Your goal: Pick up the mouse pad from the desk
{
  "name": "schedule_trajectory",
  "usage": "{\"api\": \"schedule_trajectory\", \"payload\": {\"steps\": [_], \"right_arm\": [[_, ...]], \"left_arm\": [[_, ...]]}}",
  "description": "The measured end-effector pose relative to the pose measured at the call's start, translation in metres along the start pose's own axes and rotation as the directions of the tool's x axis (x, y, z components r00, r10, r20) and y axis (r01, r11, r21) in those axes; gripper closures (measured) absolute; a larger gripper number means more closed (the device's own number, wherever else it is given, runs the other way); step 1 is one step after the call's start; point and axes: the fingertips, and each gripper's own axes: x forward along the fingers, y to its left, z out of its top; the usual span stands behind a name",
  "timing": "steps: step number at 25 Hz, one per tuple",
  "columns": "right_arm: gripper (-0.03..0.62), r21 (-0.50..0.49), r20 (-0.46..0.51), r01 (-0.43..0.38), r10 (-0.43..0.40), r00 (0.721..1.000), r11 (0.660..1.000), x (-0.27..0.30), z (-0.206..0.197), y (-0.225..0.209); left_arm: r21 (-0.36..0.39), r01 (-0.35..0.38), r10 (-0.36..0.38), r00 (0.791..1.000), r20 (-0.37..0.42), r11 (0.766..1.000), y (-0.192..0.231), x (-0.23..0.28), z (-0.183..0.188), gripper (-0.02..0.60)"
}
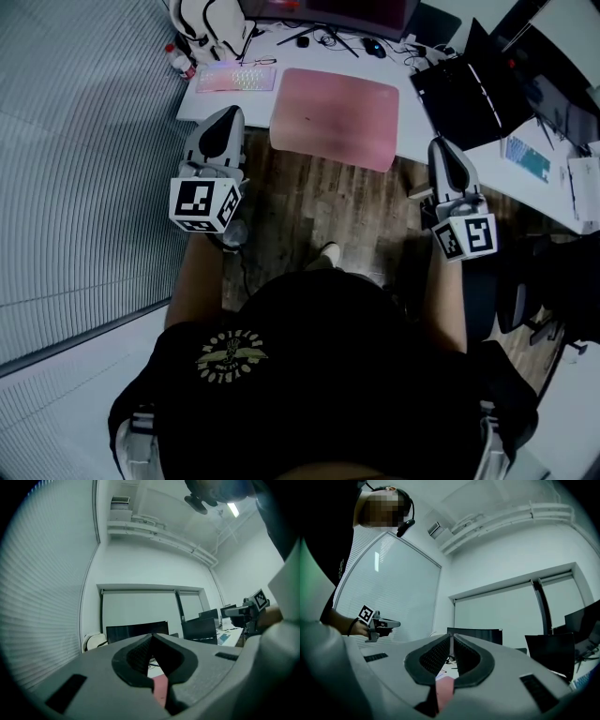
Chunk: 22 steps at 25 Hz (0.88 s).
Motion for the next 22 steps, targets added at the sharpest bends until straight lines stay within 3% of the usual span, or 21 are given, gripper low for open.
{"api": "schedule_trajectory", "payload": {"steps": [10,16,22], "right_arm": [[0.586,-0.008,0.056,-0.024,0.024,0.998,1.000,0.012,0.008,-0.048],[0.586,-0.021,0.036,0.011,-0.010,0.999,1.000,0.007,0.004,-0.084],[0.585,0.006,-0.020,0.082,-0.081,0.996,0.997,-0.006,-0.039,-0.110]], "left_arm": [[0.035,-0.059,0.059,0.998,0.017,0.998,-0.004,0.021,0.017,0.574],[0.030,-0.094,0.095,0.995,-0.017,0.995,0.004,0.024,0.003,0.574],[0.013,-0.100,0.101,0.992,-0.072,0.995,0.014,0.032,-0.040,0.574]]}}
